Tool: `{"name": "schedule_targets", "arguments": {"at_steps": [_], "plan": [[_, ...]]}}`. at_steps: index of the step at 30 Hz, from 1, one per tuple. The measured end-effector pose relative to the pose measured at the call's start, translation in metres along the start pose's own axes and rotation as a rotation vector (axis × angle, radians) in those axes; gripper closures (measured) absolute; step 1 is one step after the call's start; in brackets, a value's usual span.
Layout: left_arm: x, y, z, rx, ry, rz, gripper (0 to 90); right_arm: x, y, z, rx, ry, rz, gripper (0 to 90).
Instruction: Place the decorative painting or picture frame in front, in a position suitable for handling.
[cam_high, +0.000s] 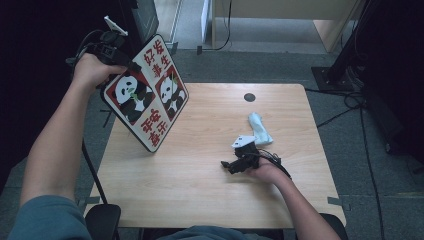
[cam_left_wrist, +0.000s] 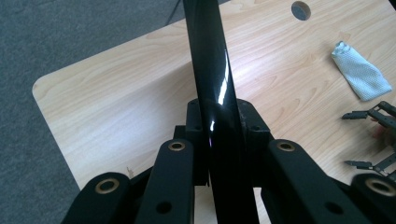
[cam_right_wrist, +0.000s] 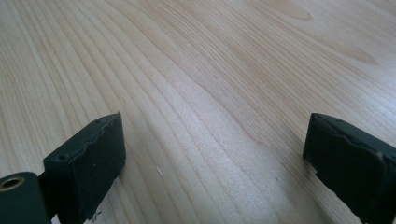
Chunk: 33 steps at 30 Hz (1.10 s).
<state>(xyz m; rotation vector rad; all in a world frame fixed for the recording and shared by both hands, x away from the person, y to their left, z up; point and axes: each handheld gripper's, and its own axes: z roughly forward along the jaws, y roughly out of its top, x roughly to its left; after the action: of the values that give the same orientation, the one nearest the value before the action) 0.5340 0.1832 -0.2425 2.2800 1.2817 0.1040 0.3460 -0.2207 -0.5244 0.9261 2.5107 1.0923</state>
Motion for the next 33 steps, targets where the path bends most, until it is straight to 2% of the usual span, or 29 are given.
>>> {"name": "schedule_targets", "arguments": {"at_steps": [4,8,12,13,14,16,17,19,22,23,24,28,29,31,32,33], "plan": [[-0.006,0.002,-0.002,0.008,-0.005,-0.006,80.7,0.0,0.0,0.0,0.0,0.0,0.0,5.7],[-0.022,0.005,-0.005,0.015,0.015,0.05,81.3,0.0,0.0,0.0,0.001,0.001,-0.001,5.7],[-0.031,0.005,-0.008,0.004,0.021,0.07,80.7,0.0,0.0,0.0,0.001,0.001,0.0,5.7],[-0.036,0.004,-0.01,-0.002,0.023,0.088,80.7,0.0,0.0,0.0,0.001,0.002,0.001,5.7],[-0.042,0.003,-0.014,-0.008,0.012,0.099,80.6,0.0,0.0,0.0,0.002,0.002,0.003,5.7],[-0.044,0.001,-0.017,-0.02,-0.004,0.098,80.3,0.0,0.0,0.0,0.003,0.001,0.004,5.7],[-0.051,-0.003,-0.021,-0.024,-0.019,0.087,80.3,0.0,0.0,0.0,0.001,0.002,0.0,5.7],[-0.061,-0.007,-0.024,-0.023,-0.031,0.093,80.3,-0.001,0.0,-0.001,0.002,0.002,-0.002,5.7],[-0.078,-0.015,-0.025,-0.026,-0.05,0.128,80.3,0.0,0.0,-0.001,0.002,0.003,-0.002,5.7],[-0.078,-0.015,-0.025,-0.026,-0.05,0.128,80.3,0.0,0.0,-0.001,0.002,0.003,-0.002,5.7],[-0.088,-0.02,-0.024,-0.03,-0.069,0.152,80.3,0.0,0.0,-0.001,0.002,0.003,-0.002,5.7],[-0.102,-0.028,-0.021,-0.032,-0.099,0.176,80.3,0.0,0.0,-0.001,0.001,0.003,-0.002,5.7],[-0.11,-0.032,-0.02,-0.029,-0.124,0.191,80.3,0.0,0.0,-0.001,0.002,0.003,-0.001,5.7],[-0.119,-0.035,-0.021,-0.029,-0.143,0.204,80.3,-0.001,-0.001,-0.001,0.001,0.004,-0.001,5.8],[-0.119,-0.035,-0.021,-0.029,-0.143,0.204,80.3,-0.001,-0.001,-0.001,0.001,0.004,-0.001,5.8],[-0.128,-0.037,-0.022,-0.028,-0.155,0.216,80.3,-0.001,-0.001,-0.001,0.003,0.004,-0.001,5.8]]}}
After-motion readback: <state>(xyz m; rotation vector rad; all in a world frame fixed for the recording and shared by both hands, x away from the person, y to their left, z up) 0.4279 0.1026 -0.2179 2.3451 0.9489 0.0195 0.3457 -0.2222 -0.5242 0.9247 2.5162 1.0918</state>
